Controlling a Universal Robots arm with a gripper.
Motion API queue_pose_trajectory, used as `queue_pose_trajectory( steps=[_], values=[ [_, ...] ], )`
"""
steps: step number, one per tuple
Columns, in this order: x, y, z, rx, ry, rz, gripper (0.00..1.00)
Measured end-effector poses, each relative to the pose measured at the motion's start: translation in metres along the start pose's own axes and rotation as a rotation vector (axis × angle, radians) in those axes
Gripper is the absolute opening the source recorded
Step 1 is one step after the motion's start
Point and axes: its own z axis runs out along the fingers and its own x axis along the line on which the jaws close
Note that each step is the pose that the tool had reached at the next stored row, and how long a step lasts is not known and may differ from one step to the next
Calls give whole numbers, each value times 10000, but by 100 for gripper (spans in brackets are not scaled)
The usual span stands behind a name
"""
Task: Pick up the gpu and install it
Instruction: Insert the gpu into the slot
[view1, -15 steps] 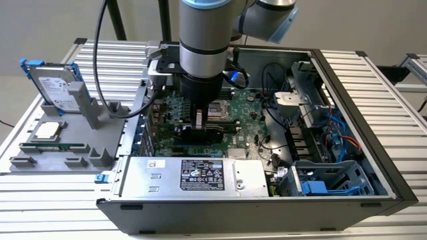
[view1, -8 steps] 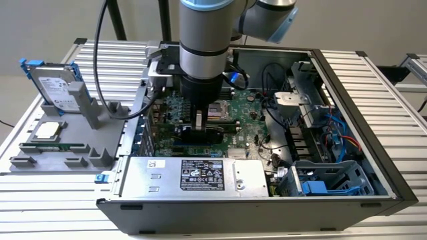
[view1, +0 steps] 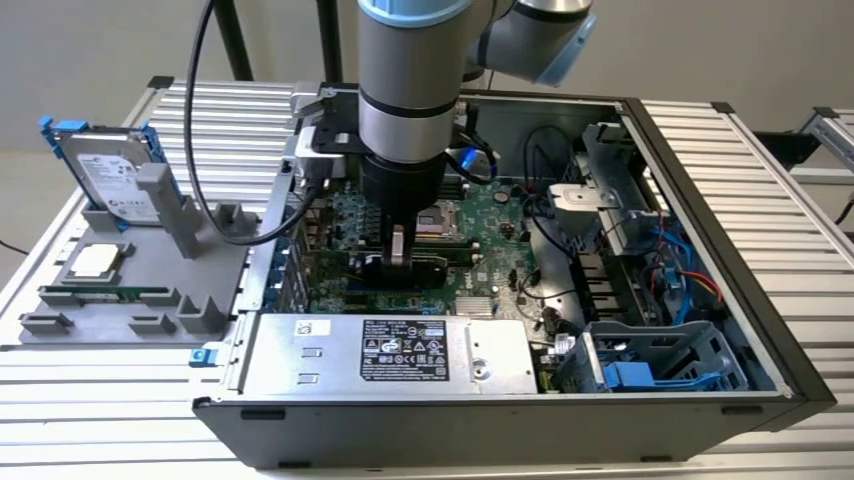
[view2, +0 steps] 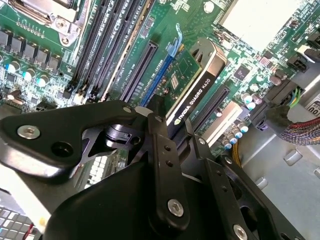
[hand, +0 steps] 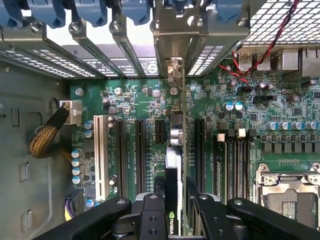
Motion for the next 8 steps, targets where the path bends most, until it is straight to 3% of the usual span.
queue_pose_trajectory(
  steps=[8],
  values=[
    [-30,1,0,1,32,0,0]
  ],
)
